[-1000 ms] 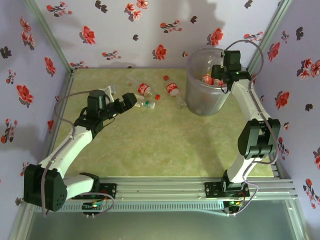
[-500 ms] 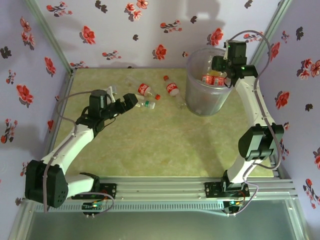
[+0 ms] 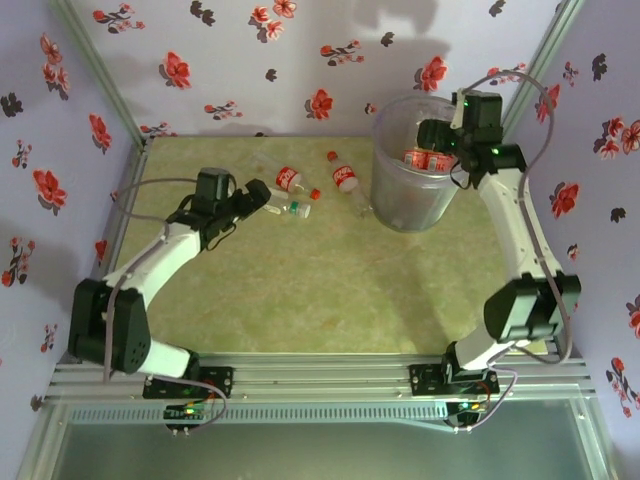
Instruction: Put the plastic bottles in the bin
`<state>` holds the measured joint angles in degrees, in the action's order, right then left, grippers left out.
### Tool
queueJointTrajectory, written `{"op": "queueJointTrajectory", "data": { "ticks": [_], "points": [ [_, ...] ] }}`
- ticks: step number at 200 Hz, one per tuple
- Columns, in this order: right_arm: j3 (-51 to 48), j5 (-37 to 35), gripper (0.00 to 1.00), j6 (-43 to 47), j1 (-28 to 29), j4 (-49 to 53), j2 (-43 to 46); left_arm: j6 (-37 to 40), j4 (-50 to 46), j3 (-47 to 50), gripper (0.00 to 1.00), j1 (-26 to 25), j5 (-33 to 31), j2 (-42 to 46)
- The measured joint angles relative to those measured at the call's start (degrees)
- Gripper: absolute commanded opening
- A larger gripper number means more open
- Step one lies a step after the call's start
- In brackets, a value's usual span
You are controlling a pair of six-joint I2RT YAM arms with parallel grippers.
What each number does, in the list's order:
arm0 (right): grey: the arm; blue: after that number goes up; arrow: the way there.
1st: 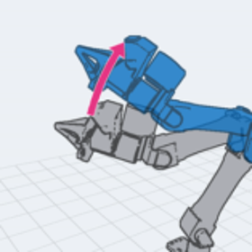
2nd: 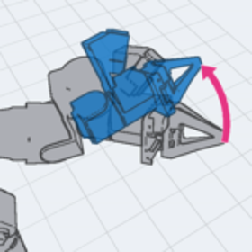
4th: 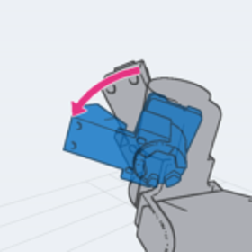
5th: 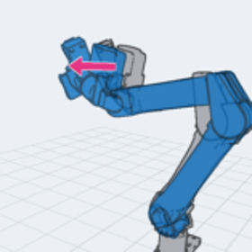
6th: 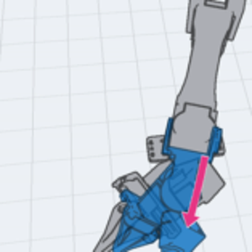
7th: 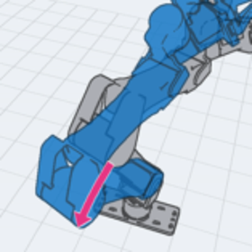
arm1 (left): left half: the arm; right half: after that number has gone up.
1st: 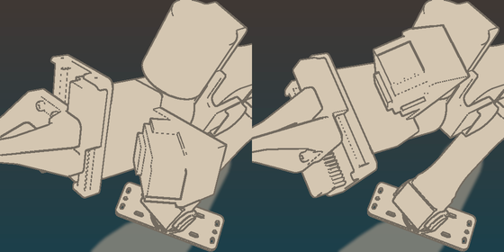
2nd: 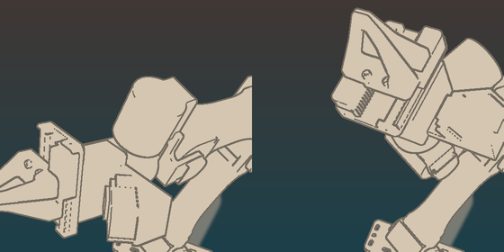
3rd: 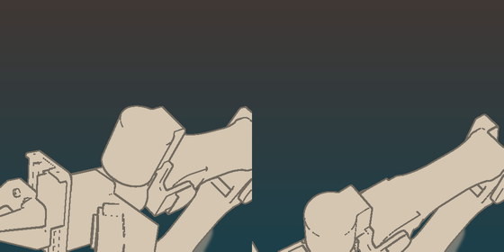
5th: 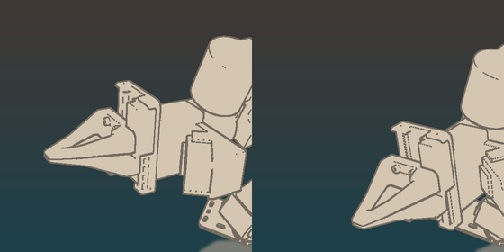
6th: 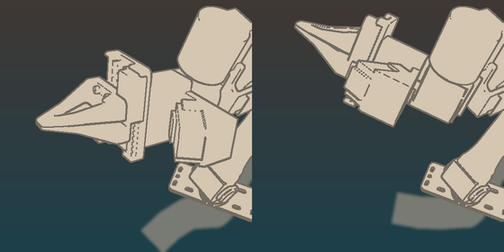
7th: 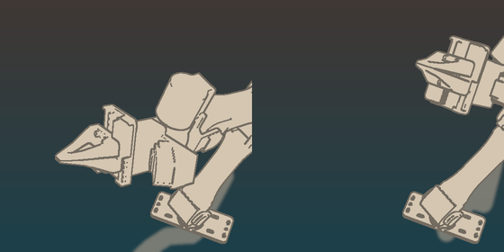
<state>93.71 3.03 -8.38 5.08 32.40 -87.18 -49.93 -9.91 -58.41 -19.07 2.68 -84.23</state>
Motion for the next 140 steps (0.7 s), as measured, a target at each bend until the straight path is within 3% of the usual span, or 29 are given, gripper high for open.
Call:
{"op": "queueJointTrajectory", "data": {
  "ticks": [62, 96, 140],
  "points": [
    [-11.15, 10.91, 0.93, -5.53, 0.07, -1.44, 15.69, -6.19, -4.26, -11.19, 1.00, -1.73, -6.36, -14.29],
    [-17.35, 12.04, 0.94, -7.26, 0.11, -1.29, 21.49, -10.32, -9.33, -19.91, 0.99, -3.19, -9.14, -21.07],
    [-25.51, 12.28, 0.93, -10.23, 0.11, -2.16, 28.52, -15.61, -12.96, -21.55, 0.97, -3.82, -10.21, -24.57]
  ]
}}
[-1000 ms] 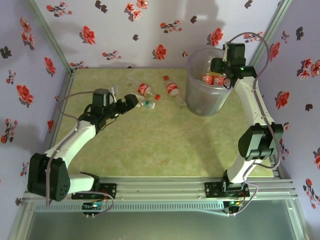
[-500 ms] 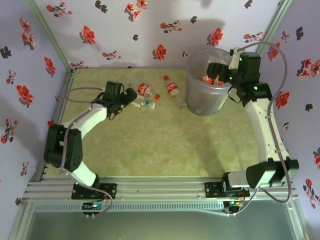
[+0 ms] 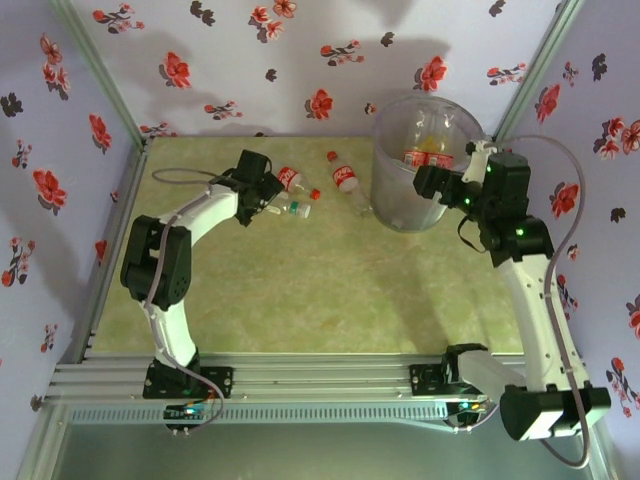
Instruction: Put the plastic bottles in the bin
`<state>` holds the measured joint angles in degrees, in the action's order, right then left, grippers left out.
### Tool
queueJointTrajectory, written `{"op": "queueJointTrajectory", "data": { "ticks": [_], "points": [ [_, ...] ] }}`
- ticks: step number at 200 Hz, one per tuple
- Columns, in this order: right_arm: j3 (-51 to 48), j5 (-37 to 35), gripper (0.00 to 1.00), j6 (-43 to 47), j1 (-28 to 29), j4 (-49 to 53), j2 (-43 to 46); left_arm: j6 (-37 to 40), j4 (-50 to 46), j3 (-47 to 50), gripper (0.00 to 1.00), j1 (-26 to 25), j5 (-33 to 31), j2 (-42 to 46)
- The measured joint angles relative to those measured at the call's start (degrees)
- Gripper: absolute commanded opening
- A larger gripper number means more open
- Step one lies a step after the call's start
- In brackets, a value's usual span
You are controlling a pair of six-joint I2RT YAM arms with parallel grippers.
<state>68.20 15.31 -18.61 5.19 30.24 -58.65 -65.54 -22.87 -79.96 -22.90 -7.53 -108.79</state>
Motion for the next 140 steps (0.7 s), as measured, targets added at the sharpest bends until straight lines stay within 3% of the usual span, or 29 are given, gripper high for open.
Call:
{"op": "queueJointTrajectory", "data": {
  "ticks": [27, 140],
  "points": [
    [-4.26, 0.22, 0.93, -2.10, 0.00, -0.39, 3.26, -2.99, -1.75, -2.86, 0.90, 0.02, 0.07, -3.26],
    [-14.60, 1.66, 0.93, -5.01, 0.00, -2.99, 8.13, -13.73, 0.22, -8.59, 0.87, 0.02, 2.32, -10.86]
  ]
}}
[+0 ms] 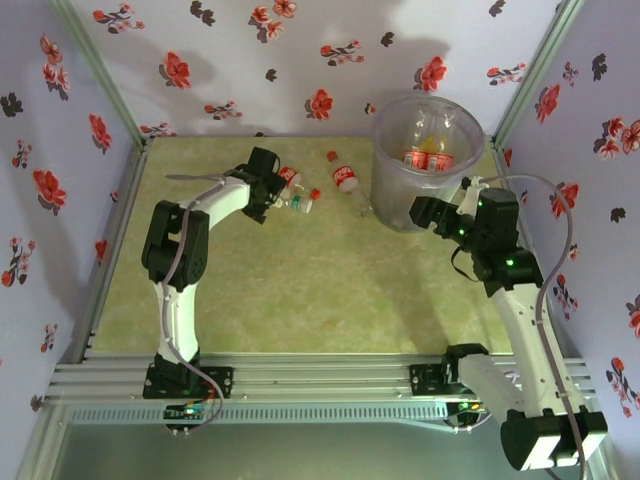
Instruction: Put the plastic bottles in the bin
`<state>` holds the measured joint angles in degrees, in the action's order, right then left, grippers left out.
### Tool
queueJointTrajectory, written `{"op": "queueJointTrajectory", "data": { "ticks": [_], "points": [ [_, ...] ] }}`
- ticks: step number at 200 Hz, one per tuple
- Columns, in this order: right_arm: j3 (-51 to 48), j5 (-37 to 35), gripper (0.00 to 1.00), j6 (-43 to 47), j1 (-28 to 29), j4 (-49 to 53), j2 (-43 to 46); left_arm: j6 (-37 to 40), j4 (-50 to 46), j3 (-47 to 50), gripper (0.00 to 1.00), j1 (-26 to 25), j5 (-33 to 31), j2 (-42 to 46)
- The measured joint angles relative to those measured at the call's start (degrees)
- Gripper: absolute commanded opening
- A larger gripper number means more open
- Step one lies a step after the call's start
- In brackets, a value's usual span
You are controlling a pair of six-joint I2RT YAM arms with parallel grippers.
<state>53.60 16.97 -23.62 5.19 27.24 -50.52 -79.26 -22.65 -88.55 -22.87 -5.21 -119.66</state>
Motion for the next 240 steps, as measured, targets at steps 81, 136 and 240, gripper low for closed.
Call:
{"op": "queueJointTrajectory", "data": {
  "ticks": [81, 136, 240],
  "points": [
    [-0.20, -0.04, 0.94, 0.02, 0.00, 0.07, 0.68, -2.29, -0.96, 0.61, 0.70, 0.00, 0.28, -2.21],
    [-0.20, -0.11, 0.94, 0.04, 0.00, 0.98, 0.70, -2.71, 2.14, 4.02, 0.57, 0.07, 0.31, -0.04],
    [4.81, 0.46, 0.92, 1.33, 1.20, 5.46, -0.55, 4.09, 5.03, 18.53, 0.15, 0.15, -0.33, 16.26]
  ]
}}
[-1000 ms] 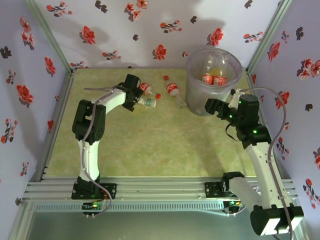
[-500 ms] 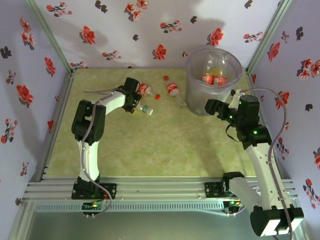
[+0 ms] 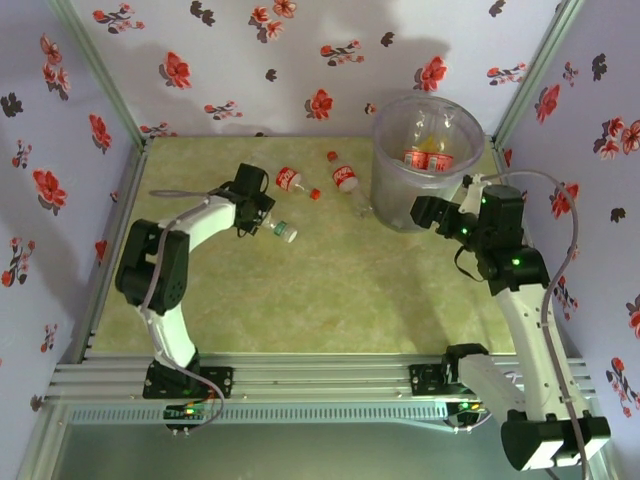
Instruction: Put the plastic bottles in the bin
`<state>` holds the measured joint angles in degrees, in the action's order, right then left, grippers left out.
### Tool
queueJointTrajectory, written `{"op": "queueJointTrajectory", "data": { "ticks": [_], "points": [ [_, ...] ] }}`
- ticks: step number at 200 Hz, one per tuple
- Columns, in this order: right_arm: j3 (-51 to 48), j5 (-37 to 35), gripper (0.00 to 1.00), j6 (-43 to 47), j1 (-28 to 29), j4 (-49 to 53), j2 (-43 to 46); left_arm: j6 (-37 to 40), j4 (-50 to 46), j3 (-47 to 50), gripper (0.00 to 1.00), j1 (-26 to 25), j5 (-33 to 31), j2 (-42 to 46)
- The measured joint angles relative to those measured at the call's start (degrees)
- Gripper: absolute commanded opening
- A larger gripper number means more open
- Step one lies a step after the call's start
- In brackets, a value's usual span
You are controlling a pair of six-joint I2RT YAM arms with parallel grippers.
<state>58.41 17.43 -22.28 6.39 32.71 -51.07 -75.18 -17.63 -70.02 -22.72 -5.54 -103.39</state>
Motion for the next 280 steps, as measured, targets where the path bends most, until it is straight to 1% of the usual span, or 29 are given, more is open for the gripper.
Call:
{"op": "queueJointTrajectory", "data": {
  "ticks": [7, 10, 16, 23, 49, 67, 94, 127, 153, 190, 247, 280],
  "points": [
    [0.42, 0.00, 0.92, 0.00, 0.96, 0.15, -0.42, 1.25, 0.76, 0.85, 0.11, 0.00, 0.02, 1.90],
    [0.57, -0.04, 0.92, 0.00, 1.46, 0.20, -0.63, 1.92, 1.05, 1.20, 0.07, 0.00, 0.11, 2.73],
    [0.92, -0.02, 0.92, 0.00, 2.47, 0.22, -1.05, 2.97, 1.68, 1.86, 0.05, 0.00, 0.22, 4.24],
    [1.42, 0.00, 0.92, 0.00, 4.00, 0.22, -1.70, 4.57, 2.64, 2.73, 0.00, 0.00, 0.72, 6.10],
    [4.59, 0.39, 0.90, 0.00, 9.51, 0.55, -5.64, 10.27, 7.50, 6.80, 0.00, 0.02, 4.39, 11.93],
    [7.61, 0.57, 0.89, 0.20, 14.12, 0.61, -9.92, 14.32, 11.85, 10.56, 0.00, 0.02, 9.16, 14.91],
    [9.84, 0.46, 0.88, 0.17, 20.90, 0.11, -15.52, 18.80, 16.37, 12.96, 0.00, 0.02, 17.42, 16.28],
    [10.29, 2.10, 0.87, -0.61, 27.78, -3.72, -22.58, 19.80, 25.16, 15.50, 0.00, 0.00, 29.66, 16.26],
    [10.19, 5.62, 0.84, -2.29, 30.47, -8.63, -28.65, 19.26, 30.77, 17.00, 0.00, -0.33, 35.74, 16.26],
    [9.90, 8.20, 0.81, -4.96, 31.04, -13.68, -35.65, 19.21, 33.20, 17.20, 0.00, -1.79, 38.82, 16.24],
    [8.96, 11.58, 0.79, -8.85, 32.89, -21.44, -39.34, 17.66, 37.11, 18.82, 0.00, -2.38, 39.69, 16.11],
    [7.06, 13.25, 0.75, -10.99, 33.92, -24.74, -42.03, 17.09, 37.62, 18.82, 0.00, -2.40, 39.65, 16.11]
  ]
}}
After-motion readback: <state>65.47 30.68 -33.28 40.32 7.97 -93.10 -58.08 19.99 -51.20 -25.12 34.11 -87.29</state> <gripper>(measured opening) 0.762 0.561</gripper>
